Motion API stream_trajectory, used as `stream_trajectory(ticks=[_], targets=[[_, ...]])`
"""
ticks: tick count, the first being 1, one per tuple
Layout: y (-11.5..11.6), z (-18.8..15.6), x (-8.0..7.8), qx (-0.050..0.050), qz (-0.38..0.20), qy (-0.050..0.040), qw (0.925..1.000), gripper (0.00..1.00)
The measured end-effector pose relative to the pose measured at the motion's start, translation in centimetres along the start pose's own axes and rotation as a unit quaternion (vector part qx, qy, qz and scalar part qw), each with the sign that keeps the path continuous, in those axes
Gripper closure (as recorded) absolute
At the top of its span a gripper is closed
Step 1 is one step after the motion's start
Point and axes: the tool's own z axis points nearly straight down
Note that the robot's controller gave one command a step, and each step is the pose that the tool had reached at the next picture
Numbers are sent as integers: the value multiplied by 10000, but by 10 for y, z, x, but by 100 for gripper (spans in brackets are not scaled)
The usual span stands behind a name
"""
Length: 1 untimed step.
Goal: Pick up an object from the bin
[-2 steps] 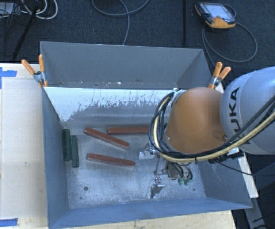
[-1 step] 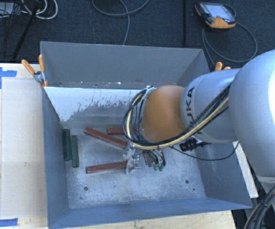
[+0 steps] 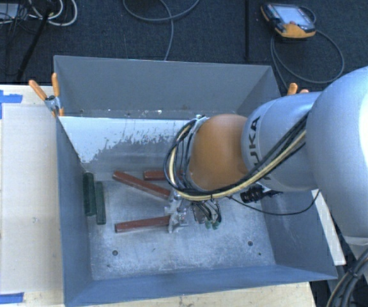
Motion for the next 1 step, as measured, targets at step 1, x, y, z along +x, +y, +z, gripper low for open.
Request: stream_trajectory(ticks=[1], targets=[[-7,-124,-8,7,-188,41,9998,100]])
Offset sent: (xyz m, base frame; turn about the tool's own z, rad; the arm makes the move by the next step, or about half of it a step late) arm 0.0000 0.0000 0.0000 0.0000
